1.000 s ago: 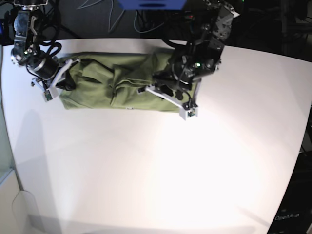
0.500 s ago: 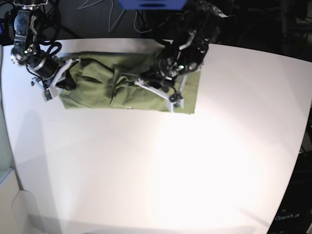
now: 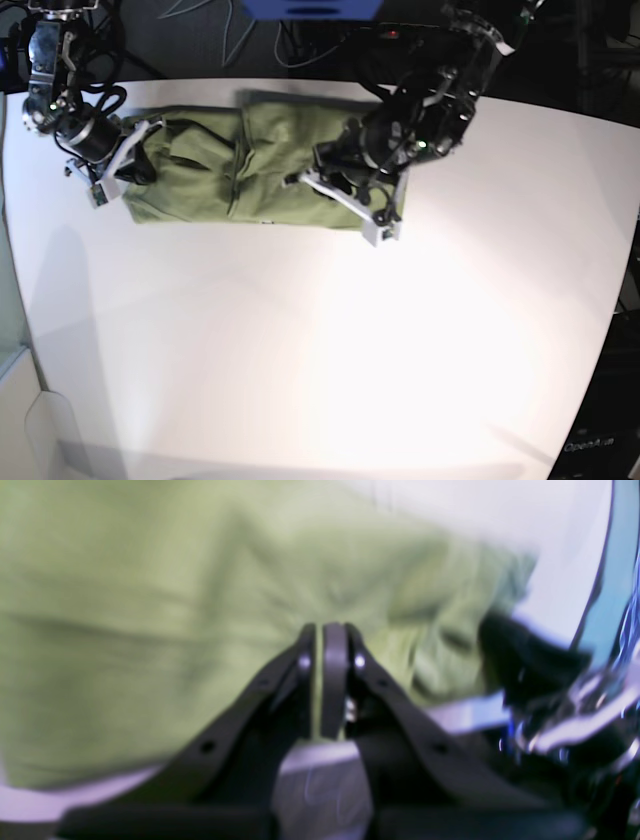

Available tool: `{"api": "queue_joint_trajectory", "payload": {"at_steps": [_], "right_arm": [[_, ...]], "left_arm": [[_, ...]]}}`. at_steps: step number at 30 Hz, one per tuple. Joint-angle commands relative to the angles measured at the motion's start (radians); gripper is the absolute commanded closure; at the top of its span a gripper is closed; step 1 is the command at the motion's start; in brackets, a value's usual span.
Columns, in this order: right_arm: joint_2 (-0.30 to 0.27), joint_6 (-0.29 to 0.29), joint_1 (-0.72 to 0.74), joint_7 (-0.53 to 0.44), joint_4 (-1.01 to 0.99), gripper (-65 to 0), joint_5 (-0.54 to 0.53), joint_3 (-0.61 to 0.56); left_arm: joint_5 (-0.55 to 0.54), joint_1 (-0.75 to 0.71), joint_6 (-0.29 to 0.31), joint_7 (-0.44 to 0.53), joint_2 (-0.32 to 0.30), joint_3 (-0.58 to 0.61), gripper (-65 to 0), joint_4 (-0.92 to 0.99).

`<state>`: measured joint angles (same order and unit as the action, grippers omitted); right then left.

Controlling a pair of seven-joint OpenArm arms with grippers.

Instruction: Fold the T-shirt properly

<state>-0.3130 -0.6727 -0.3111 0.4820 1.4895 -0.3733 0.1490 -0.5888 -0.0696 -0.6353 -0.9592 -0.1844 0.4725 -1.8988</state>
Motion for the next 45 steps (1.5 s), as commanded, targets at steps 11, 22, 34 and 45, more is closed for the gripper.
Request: {"api": "queue_joint_trajectory", "payload": {"at_steps": [11, 22, 34, 45], "right_arm": [[-0.005, -0.005, -0.007, 0.065, -0.002, -0.3, 0.044, -0.002], [-0.019, -0.003, -0.003, 0.067, 0.006, -0.7, 0.044, 0.004], [-0.048, -0.003, -0.027, 0.291, 0.363, -13.1, 0.038, 0.162], [0.128, -0.025, -0.010, 0.403, 0.392, -57.3, 0.040, 0.258]], "left_arm": [[0.003, -0.022, 0.009, 0.009, -0.031, -0.206, -2.3, 0.049], [0.007, 0.011, 0.009, 0.021, -0.025, -0.211, -2.3, 0.265], [0.008, 0.023, 0.009, 0.021, -0.033, -0.211, -2.3, 0.298], [0.000, 0.020, 0.009, 0.022, -0.046, -0.212, -2.3, 0.285]]}}
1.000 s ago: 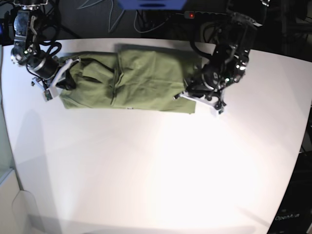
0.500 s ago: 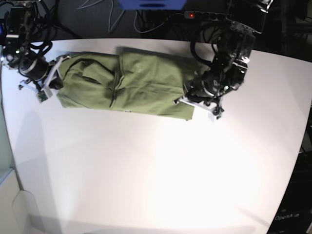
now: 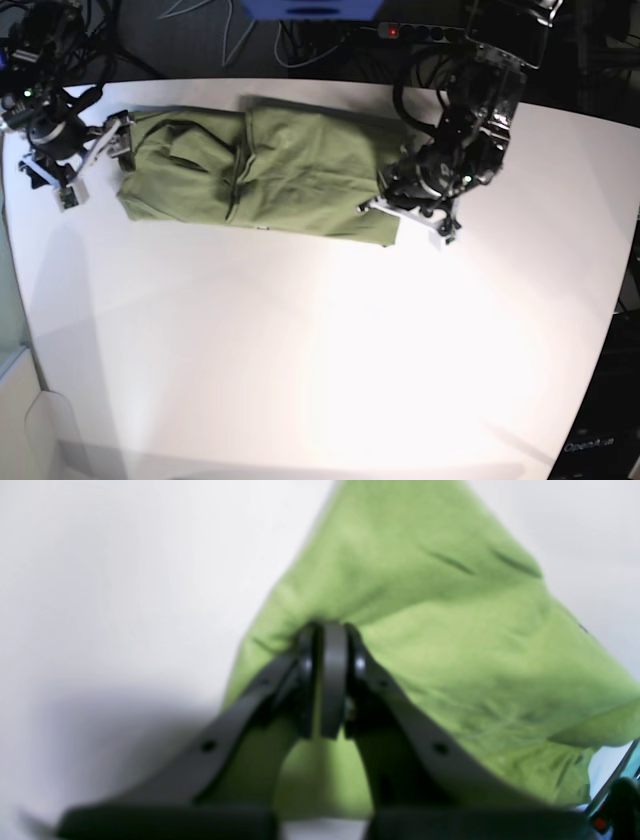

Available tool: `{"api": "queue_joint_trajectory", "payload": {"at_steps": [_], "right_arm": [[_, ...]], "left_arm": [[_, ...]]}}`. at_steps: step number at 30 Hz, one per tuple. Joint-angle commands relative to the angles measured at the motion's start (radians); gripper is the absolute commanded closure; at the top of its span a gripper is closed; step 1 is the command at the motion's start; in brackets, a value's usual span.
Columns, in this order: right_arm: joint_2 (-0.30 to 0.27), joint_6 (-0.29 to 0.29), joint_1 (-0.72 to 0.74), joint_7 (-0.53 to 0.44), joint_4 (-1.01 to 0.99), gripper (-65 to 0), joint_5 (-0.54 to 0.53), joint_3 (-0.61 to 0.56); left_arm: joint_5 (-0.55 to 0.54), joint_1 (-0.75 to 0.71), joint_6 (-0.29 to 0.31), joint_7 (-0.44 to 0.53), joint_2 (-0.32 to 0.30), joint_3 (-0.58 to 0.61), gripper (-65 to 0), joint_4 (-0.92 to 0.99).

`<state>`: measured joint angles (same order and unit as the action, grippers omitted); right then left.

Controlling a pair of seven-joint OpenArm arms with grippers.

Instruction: Fold the T-shirt properly

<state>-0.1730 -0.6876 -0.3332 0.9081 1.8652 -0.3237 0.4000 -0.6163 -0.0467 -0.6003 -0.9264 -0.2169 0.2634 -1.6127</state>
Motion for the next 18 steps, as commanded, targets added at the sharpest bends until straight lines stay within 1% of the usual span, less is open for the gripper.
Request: {"api": "queue_joint_trajectory", "payload": {"at_steps": [1, 3, 7, 12, 18], "right_arm": [[-0.001, -0.011, 0.016, -0.010, 0.015, -59.3, -0.009, 0.009], [0.014, -0.011, 0.018, 0.009, -0.002, -60.8, -0.012, 0.009], [0.057, -0.011, 0.024, 0.009, -0.014, -60.9, -0.012, 0.009], [0.097, -0.011, 0.026, 0.007, -0.034, -60.9, -0.010, 0.009], [0.100, -0.011, 0.062, -0.001, -0.180, -60.8, -0.010, 0.009]], "left_arm": [[0.028, -0.003, -0.027, -0.010, -0.014, -0.003, -2.3, -0.001], [0.026, -0.003, -0.027, -0.010, -0.014, -0.003, -2.3, -0.001], [0.026, -0.003, -0.027, -0.010, -0.014, -0.003, -2.3, -0.001], [0.026, -0.003, -0.027, -0.010, -0.011, -0.003, -2.3, -0.001], [0.026, -0.003, -0.027, -0.013, -0.008, -0.003, -2.3, -0.001]]}}
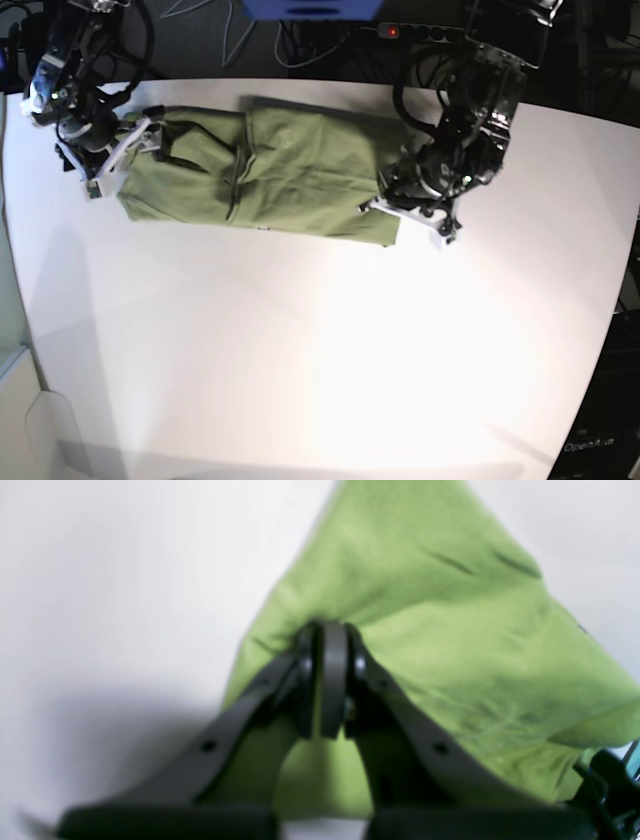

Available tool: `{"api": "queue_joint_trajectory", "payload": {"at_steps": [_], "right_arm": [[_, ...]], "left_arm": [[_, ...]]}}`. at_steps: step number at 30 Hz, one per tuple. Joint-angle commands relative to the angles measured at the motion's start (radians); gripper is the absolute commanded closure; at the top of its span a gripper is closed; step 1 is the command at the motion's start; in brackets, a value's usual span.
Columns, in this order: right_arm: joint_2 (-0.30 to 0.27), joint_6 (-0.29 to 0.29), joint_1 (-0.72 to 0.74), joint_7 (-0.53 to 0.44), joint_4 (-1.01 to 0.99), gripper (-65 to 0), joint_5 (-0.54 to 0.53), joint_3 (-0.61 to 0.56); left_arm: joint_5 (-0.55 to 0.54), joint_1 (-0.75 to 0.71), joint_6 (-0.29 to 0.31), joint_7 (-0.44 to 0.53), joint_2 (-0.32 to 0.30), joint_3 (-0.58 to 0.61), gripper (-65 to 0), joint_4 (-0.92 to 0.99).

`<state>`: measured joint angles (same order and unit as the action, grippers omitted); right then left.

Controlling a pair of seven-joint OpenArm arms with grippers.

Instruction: Fold the T-shirt properly

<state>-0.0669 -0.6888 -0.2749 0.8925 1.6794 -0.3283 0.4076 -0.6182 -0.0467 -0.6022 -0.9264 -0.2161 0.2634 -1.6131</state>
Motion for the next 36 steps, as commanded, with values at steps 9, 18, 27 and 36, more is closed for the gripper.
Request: {"api": "queue_joint_trajectory", "payload": {"at_steps": [9, 18, 27, 36], "right_arm": [[-0.006, -0.009, 0.032, 0.014, -0.060, -36.6, -0.007, 0.000], [-0.004, -0.009, 0.082, 0.024, -0.057, -0.6, -0.007, -0.005], [-0.044, -0.009, 0.111, 0.139, 0.187, -0.6, -0.001, -0.065], [-0.037, -0.009, 0.127, 0.212, 0.273, -0.6, -0.007, -0.281]], "left_arm": [[0.028, -0.003, -0.025, -0.013, -0.007, -0.003, -2.3, 0.000], [0.027, 0.001, -0.025, -0.013, -0.004, -0.003, -2.3, 0.000], [0.033, 0.005, -0.025, -0.013, 0.016, -0.003, -2.3, 0.010], [0.028, 0.024, -0.025, -0.013, 0.016, -0.003, -2.3, 0.012]]}}
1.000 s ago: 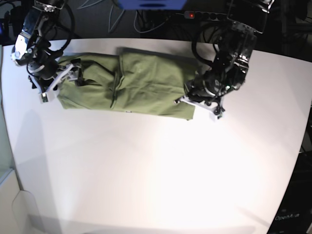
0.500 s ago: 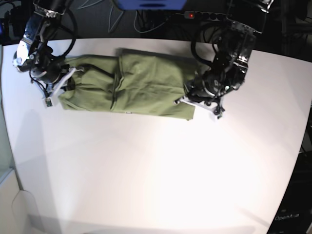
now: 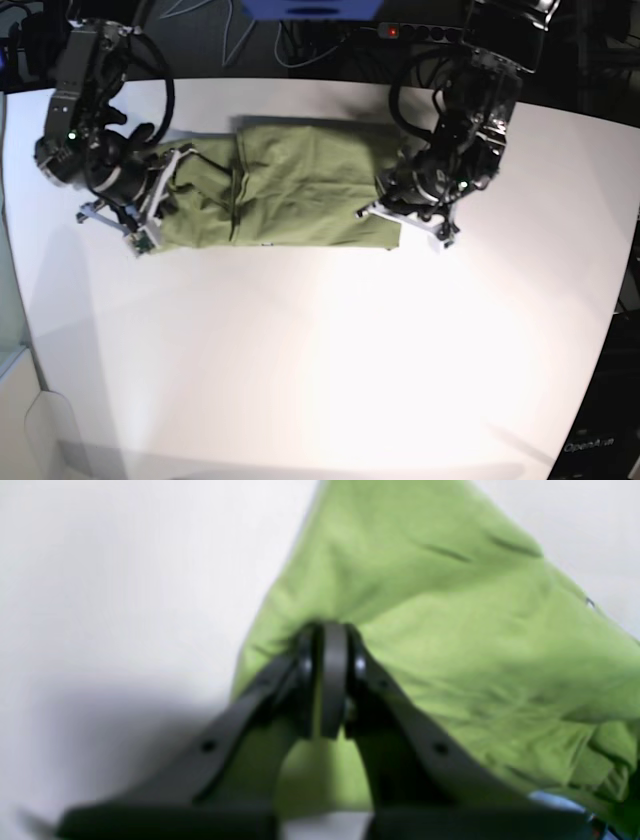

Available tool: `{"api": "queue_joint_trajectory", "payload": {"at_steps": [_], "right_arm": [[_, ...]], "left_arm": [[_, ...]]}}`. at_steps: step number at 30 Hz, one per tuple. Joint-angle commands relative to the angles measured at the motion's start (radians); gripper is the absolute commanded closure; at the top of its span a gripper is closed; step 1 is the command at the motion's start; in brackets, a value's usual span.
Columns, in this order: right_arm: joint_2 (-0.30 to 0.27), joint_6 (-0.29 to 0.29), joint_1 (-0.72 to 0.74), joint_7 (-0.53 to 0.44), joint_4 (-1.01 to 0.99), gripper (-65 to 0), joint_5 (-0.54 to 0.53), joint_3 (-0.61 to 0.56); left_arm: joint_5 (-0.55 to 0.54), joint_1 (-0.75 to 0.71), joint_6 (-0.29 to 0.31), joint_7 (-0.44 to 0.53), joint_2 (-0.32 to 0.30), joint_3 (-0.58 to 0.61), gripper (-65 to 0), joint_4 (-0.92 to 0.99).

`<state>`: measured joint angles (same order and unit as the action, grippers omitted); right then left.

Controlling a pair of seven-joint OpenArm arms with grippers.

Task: Fold the T-shirt properly
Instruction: 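Grasp the other strip end with the right gripper and lift it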

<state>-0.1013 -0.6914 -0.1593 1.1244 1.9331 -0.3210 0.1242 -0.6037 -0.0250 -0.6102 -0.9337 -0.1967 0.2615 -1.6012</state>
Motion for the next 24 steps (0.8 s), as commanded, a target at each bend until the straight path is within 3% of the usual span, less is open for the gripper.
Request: {"api": "queue_joint_trajectory", "payload": {"at_steps": [1, 7, 11, 17, 24], "right_arm": [[0.015, -0.007, 0.010, -0.020, 0.019, -0.6, -0.014, -0.022], [0.068, -0.007, 0.014, -0.020, 0.019, -0.6, -0.014, -0.188], [0.110, -0.007, 0.031, -0.017, 0.018, -0.6, -0.014, -0.240], [0.208, -0.007, 0.100, 0.076, 0.013, -0.6, -0.013, -0.255], [0.234, -0.007, 0.103, 0.089, -0.002, -0.6, -0.013, -0.249]], "left_arm": [[0.015, 0.003, -0.017, -0.006, -0.004, -0.001, -2.3, 0.000], [0.015, 0.004, -0.017, -0.006, -0.004, -0.001, -2.3, 0.000], [0.014, 0.004, -0.017, -0.006, -0.002, -0.001, -2.3, 0.000], [0.014, 0.010, -0.017, -0.006, -0.001, -0.001, -2.3, 0.000], [0.012, 0.020, -0.017, -0.012, 0.012, -0.001, -2.3, -0.014]]}}
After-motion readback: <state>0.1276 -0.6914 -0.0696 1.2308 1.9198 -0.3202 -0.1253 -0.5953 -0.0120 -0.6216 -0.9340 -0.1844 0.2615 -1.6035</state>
